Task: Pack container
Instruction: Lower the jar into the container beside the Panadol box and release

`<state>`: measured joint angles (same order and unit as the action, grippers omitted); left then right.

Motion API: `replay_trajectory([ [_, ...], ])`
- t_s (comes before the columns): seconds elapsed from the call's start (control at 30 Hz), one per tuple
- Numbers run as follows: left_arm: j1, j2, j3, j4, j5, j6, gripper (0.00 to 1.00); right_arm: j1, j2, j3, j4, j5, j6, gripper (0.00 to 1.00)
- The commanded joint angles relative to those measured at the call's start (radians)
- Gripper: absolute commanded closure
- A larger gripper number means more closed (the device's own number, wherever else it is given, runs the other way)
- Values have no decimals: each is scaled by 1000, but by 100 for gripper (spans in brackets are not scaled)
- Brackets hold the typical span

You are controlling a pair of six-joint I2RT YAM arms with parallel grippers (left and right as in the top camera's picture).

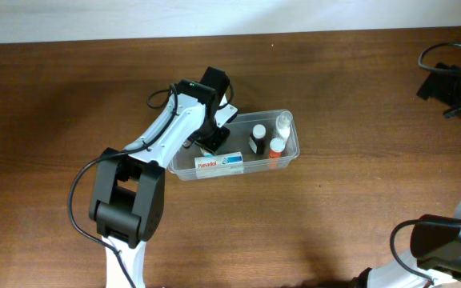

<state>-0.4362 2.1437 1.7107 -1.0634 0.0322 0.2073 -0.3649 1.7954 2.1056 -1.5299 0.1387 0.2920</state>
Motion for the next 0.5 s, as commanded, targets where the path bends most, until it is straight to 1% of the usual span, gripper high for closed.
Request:
replay_trajectory([
  [0.0, 2, 5, -16, 9, -3, -13, 67, -2, -6, 5, 1, 12, 13, 2],
  [0.07, 2, 5, -16, 9, -3, -13, 66, -2, -6, 5, 1, 12, 13, 2],
  [0.1, 2, 5, -16, 9, -3, -13, 60, -2, -6, 5, 1, 12, 13, 2],
  [0.13, 2, 5, -16, 9, -3, -13, 56, -2, -6, 5, 1, 12, 13, 2],
  [0.2, 2, 5, -16, 9, -3, -13, 51, -2, -6, 5, 1, 12, 13, 2],
  [0.47, 2, 5, -16, 12, -3, -13, 48, -2, -6, 5, 1, 12, 13, 2],
])
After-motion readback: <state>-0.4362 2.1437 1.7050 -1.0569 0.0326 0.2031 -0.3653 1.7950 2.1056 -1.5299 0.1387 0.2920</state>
